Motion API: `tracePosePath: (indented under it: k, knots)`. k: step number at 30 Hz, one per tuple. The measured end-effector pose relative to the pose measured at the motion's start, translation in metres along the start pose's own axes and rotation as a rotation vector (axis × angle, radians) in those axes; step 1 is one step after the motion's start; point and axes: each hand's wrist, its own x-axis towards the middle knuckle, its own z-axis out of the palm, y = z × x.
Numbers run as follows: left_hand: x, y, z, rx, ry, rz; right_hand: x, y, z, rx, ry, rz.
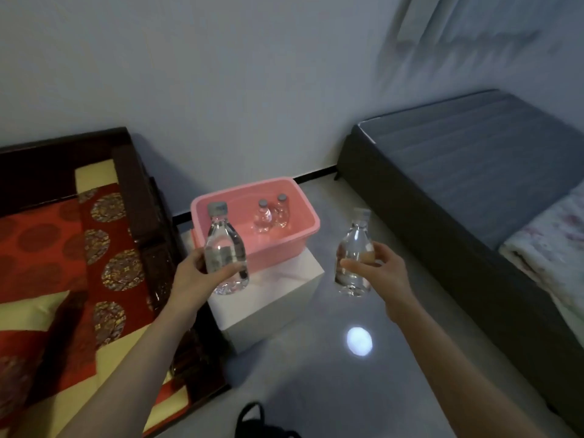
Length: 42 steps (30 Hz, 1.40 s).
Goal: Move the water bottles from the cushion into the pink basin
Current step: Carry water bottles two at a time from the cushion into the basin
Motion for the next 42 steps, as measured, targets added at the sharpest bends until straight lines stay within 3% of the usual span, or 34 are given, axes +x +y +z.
tracePosePath:
  k: [18,31,39,42]
  knots:
    - [0.168,-0.003,0.050,0.019,0.227,-0.089,0.238,-0.027,0.071,-0.057,-0.206,0.007]
    - [0.247,-0.075,0.085,0.090,0.224,-0.218,0.330,0.038,0.162,-0.217,-0.346,0.037]
    - [0.284,-0.123,0.104,0.102,0.221,-0.258,0.344,0.091,0.218,-0.308,-0.199,0.166]
    - [0.295,-0.141,0.108,0.208,0.234,-0.244,0.345,0.108,0.230,-0.365,-0.148,0.186]
